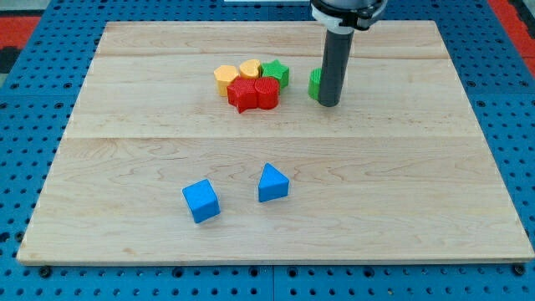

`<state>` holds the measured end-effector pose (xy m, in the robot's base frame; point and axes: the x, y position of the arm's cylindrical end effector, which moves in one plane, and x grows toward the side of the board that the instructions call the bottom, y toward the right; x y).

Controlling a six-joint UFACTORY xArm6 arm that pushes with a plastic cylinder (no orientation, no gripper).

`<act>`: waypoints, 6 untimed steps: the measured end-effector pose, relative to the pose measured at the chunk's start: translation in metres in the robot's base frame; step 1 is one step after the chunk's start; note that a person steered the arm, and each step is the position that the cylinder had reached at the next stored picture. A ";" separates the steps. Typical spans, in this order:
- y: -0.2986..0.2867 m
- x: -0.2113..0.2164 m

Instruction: Push the green circle into the green star

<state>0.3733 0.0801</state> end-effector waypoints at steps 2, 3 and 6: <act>0.048 0.004; 0.091 -0.029; -0.015 -0.053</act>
